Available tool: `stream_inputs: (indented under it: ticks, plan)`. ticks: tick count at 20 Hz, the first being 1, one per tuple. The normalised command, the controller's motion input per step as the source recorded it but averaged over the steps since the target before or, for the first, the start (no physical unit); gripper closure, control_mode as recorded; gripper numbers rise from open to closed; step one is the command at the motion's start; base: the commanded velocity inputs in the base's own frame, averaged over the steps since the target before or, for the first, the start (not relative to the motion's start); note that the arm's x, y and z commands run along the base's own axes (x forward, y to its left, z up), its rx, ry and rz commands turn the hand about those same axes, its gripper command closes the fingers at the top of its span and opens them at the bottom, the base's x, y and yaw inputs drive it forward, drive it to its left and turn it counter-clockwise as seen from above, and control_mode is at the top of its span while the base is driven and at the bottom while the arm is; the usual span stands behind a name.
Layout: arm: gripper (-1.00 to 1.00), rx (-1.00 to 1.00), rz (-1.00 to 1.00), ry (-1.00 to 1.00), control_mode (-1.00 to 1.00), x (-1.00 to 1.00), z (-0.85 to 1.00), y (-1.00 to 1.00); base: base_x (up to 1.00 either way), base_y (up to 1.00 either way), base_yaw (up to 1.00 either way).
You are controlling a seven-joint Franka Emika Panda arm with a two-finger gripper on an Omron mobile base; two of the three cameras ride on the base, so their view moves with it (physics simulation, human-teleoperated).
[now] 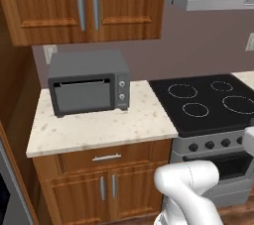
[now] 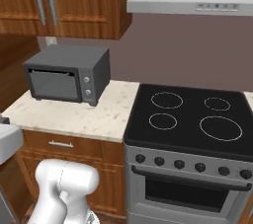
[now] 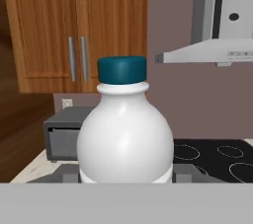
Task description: Take the bottled waters from the counter and place them in the freezer to freeze. Close the freezer door after placing the bottles.
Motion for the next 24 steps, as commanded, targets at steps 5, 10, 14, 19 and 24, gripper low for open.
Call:
stream_inputs:
  ticks: [5,10,14,19,24]
  plan:
    - [1.0,0.0,0.0,0.0,1.0,0.0,0.0,0.0,-0.53,0.18,0.01]
    - [1.0,0.0,0.0,0.0,1.0,0.0,0.0,0.0,-0.53,0.26,0.02]
    - [1.0,0.0,0.0,0.0,1.0,0.0,0.0,0.0,-0.53,0.39,0.05]
    - [1.0,0.0,0.0,0.0,1.0,0.0,0.0,0.0,-0.63,0.62,0.05]
    - [1.0,0.0,0.0,0.0,1.0,0.0,0.0,0.0,-0.59,0.7,0.04]
